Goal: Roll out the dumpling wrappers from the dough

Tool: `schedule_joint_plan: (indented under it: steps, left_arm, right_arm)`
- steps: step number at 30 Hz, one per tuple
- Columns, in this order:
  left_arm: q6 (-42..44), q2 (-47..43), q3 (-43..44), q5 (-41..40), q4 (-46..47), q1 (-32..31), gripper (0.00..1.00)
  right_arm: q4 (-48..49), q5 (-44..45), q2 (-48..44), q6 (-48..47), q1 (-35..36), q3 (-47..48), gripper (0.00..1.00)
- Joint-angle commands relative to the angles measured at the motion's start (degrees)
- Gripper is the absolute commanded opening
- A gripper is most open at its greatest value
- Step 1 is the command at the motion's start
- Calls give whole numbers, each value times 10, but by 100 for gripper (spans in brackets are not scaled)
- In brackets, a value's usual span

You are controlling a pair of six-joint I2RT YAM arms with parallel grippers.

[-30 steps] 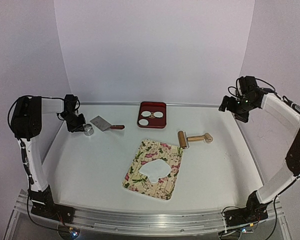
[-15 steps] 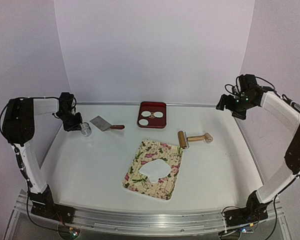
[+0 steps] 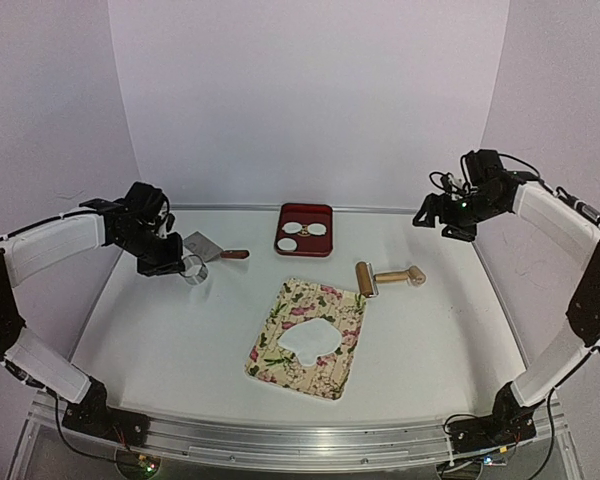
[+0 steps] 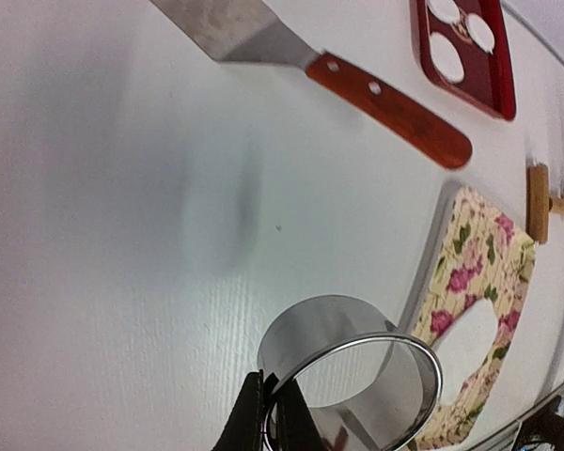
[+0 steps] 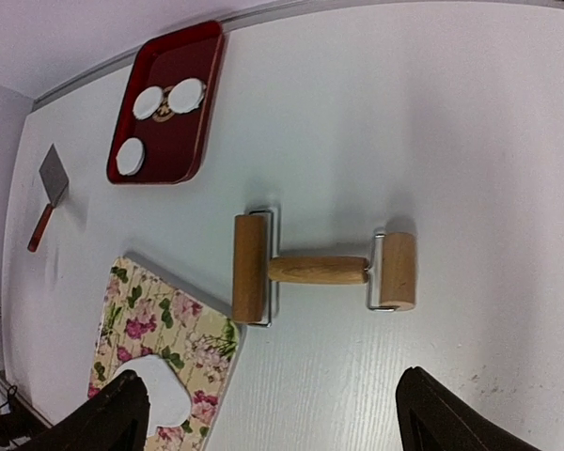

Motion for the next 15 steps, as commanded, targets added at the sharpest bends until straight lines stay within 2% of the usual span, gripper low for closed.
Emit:
schedule_joint_plan:
  steps: [1, 7, 15]
  left_arm:
    - [-75, -11, 4, -25, -36, -79, 0]
    - [-94, 79, 86, -32, -42, -202, 0]
    - [-82, 196, 165, -5, -4, -287, 0]
  right_arm:
    - [-6, -16, 25, 29, 71, 30, 90]
    - [-3, 24, 75, 105, 186, 45, 86]
    - [26, 56, 74, 192, 239, 5, 81]
